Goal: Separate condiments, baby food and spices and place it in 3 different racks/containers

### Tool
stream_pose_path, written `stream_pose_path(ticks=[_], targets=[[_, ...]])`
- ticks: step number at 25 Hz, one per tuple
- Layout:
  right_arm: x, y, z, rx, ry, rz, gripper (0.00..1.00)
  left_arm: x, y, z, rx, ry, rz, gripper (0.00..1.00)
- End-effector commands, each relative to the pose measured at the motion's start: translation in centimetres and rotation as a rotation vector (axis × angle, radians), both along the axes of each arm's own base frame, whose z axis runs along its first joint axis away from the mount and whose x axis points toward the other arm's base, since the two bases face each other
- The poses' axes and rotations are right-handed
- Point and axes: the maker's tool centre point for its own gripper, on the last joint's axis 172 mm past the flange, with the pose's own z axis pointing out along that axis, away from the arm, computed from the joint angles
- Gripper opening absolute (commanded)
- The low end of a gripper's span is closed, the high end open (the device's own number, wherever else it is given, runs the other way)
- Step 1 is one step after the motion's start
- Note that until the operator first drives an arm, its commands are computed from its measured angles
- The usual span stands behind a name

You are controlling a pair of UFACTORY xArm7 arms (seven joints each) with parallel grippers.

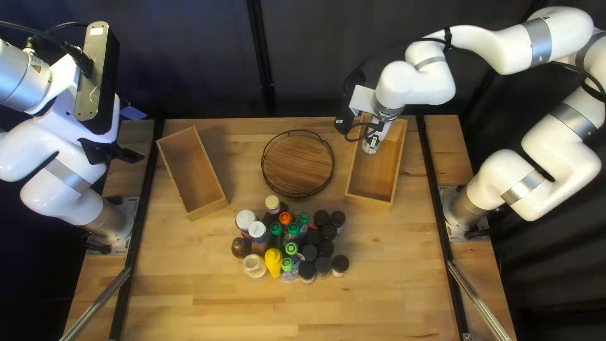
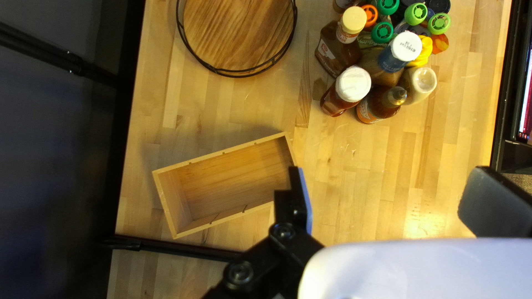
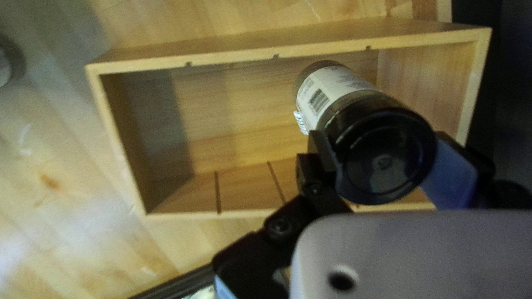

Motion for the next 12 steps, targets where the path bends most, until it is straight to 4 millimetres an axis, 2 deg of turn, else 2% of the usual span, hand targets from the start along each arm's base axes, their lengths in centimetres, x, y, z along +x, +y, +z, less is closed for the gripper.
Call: stream_pose_path(ticks=[1,2,4,5,6,8,12], targets=[[0.18,-0.30,-0.71,-0.006,-0.005,-0.002,0.07,0.00,0.00,0.00,0.000,0.000,0.000,1.00],[0.30,-0.31,-0.77,-0.006,-0.007,-0.002,0.07,0.00,0.00,0.00,0.000,0.000,0.000,1.00],[0.39,-0.31,-0.84,-0.008,-0.008,-0.002,0.14,0.00,0.00,0.00,0.000,0.000,0.000,1.00],[0.43,-0.29,-0.86,-0.009,-0.009,-0.001,0.51,0.00,0.00,0.00,0.000,0.000,0.000,1.00],[0.43,-0.28,-0.87,-0.010,-0.009,-0.001,0.63,0.00,0.00,0.00,0.000,0.000,0.000,1.00],[0.62,-0.21,-0.87,-0.012,-0.009,-0.001,0.73,0.00,0.00,0.00,0.000,0.000,0.000,1.00],[0.65,0.00,-0.75,-0.011,-0.010,0.004,0.77,0.00,0.00,0.00,0.000,0.000,0.000,1.00]])
